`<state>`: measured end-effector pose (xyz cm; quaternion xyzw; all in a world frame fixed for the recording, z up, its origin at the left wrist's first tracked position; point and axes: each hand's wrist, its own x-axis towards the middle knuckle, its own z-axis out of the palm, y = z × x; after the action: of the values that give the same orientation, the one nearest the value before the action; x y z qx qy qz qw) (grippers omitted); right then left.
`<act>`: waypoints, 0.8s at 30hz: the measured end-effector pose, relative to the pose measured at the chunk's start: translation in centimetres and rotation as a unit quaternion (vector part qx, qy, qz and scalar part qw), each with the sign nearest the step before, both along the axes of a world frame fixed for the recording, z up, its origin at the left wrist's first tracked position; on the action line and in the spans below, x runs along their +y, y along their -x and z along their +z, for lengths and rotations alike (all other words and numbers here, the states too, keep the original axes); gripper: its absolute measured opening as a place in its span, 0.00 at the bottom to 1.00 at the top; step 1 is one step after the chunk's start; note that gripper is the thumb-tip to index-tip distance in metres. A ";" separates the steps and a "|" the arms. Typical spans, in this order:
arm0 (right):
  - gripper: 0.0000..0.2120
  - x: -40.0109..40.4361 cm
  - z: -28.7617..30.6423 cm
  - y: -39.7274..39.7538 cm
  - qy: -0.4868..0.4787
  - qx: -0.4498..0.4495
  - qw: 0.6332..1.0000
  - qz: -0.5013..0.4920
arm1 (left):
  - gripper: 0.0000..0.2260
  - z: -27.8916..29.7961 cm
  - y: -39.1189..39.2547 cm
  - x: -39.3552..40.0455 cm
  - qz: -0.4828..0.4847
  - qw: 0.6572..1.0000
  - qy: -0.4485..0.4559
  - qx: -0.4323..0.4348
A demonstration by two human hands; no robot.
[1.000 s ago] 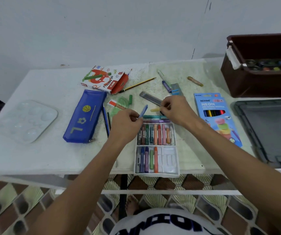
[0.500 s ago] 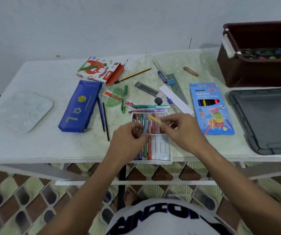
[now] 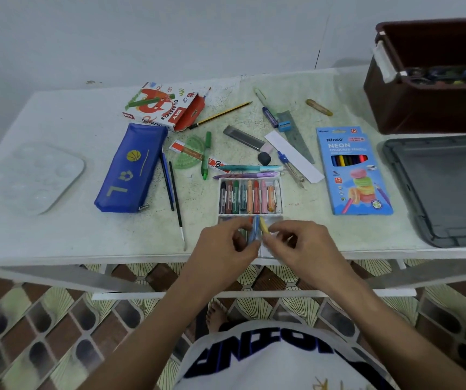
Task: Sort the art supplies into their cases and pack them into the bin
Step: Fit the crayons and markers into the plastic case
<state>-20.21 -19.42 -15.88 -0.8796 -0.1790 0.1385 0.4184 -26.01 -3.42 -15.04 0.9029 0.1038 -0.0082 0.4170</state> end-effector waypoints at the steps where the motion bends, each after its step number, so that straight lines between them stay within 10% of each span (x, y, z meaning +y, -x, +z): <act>1: 0.08 -0.1 0.0 -0.2 0.007 -0.003 1.000 0.003 | 0.08 0.0 -0.1 0.1 -0.007 1.000 -0.008 0.004; 24: 0.20 -0.9 -0.3 -1.6 0.100 -0.046 0.987 0.119 | 0.17 -0.2 -2.3 1.7 -0.145 0.980 -0.137 0.028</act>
<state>-18.64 -20.31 -16.14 -0.8948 -0.2872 0.1638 0.3000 -23.75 -1.68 -15.24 0.9565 -0.0161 -0.0793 0.2803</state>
